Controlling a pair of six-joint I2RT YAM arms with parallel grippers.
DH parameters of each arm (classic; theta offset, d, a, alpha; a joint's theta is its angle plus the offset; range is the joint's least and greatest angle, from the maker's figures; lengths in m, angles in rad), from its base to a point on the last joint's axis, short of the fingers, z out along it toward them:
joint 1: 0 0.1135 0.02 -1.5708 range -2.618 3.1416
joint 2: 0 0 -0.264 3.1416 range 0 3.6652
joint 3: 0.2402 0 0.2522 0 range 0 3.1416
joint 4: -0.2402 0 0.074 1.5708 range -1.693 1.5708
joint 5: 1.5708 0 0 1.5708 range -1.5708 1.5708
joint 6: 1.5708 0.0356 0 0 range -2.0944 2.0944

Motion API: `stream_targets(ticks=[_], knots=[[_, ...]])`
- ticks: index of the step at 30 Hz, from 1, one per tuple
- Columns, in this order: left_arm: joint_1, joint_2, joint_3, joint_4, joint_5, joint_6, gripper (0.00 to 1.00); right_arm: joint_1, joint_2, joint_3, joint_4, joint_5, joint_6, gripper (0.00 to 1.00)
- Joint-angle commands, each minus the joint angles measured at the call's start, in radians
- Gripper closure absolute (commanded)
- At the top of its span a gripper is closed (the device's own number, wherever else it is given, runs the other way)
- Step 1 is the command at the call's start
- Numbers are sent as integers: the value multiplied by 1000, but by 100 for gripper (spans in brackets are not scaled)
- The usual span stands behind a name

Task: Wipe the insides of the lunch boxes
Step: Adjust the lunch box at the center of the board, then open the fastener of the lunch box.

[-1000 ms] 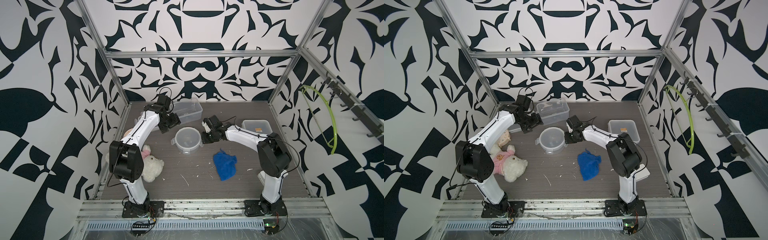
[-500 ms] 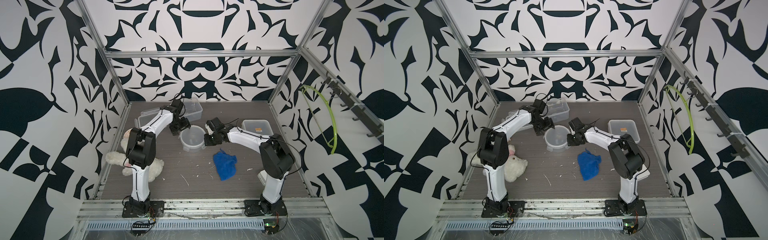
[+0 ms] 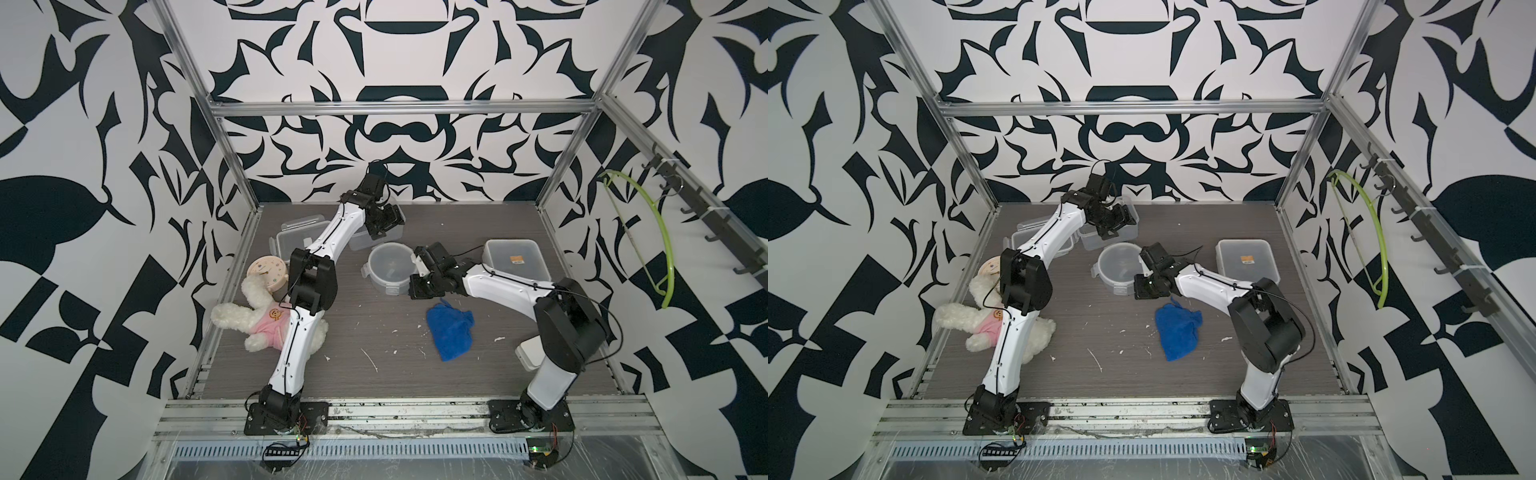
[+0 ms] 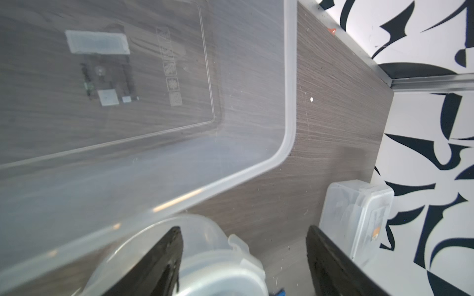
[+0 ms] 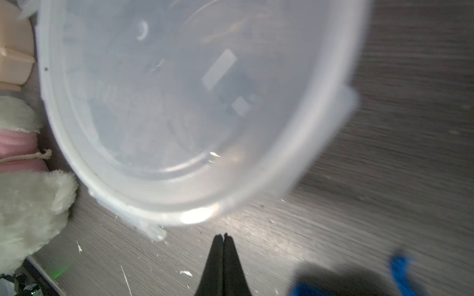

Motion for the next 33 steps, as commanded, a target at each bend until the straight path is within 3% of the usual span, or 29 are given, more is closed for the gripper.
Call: stream_targets(ticks=[1, 3, 7, 9, 15, 21, 26, 29, 33], knots=[[30, -155, -118, -37, -15, 40, 21, -126, -134, -76, 18, -11, -23, 100], [32, -246, -226, -25, -29, 53, 21, -210, -169, -135, 99, -104, -2, 91], [16, -392, -420, -5, -23, 53, 22, -265, -152, -215, 390, -295, 80, 53], [1, -431, -495, -7, -12, 52, 23, -265, -114, -243, 558, -360, 151, 46], [-19, -473, -684, 79, 29, -13, 24, -247, 43, -315, 1028, -448, 409, 44], [-25, -387, -653, 117, 59, -12, 26, -186, 179, -359, 1298, -417, 548, 41], [-25, -326, -669, 137, 72, -8, 27, -179, 307, -373, 1589, -405, 691, 45], [-25, -303, -684, 145, 81, -9, 28, -179, 336, -367, 1651, -404, 713, 49], [-25, -282, -683, 145, 87, -5, 28, -179, 305, -374, 1585, -397, 663, 57]])
